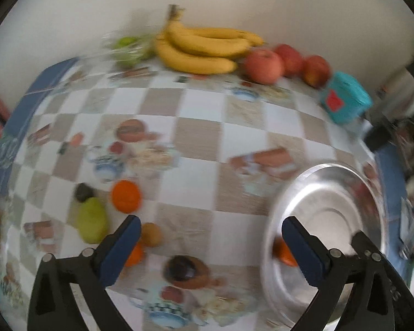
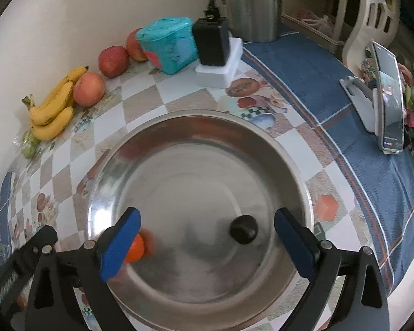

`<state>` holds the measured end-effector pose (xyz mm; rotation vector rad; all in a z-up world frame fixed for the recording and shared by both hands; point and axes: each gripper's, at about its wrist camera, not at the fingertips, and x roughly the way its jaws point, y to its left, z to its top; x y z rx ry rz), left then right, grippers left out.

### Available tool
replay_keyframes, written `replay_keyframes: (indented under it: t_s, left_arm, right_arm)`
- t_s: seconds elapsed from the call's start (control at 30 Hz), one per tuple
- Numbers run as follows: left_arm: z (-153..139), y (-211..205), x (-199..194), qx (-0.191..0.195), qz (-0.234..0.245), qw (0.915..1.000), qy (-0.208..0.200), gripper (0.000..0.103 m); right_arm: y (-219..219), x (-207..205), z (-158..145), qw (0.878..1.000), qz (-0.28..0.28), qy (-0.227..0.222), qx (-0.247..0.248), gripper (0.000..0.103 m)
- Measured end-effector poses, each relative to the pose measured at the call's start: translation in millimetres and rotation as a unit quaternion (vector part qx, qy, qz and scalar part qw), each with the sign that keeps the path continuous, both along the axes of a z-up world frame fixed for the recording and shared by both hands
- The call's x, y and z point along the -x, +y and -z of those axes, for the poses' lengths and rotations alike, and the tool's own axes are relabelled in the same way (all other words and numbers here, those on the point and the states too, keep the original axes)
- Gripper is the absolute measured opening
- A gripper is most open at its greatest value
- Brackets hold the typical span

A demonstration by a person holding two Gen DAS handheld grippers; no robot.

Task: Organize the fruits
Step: 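Withdraw both open tools from the bowl back to the fruit cluster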

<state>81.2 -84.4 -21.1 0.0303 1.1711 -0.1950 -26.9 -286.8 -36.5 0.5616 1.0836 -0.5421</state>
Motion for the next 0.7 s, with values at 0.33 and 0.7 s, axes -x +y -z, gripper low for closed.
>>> replay_keyframes:
  t_s: [0.33,0.7]
  left_arm:
    - [2.1,35.8,-7.4,-0.062,-0.038,0.9971,-0.023,0.103]
    - [4.0,65.9,-4.8,-0.081,-0.061,0.9946,-0.021,0.103]
  right_arm:
    - [23.6,-9.7,-0.9,0.999,-0.047,-0.01,0.0,0.101]
    - [56.6,-22.3,4.4,0.992,-0.108,-0.032,-0.048,0.101]
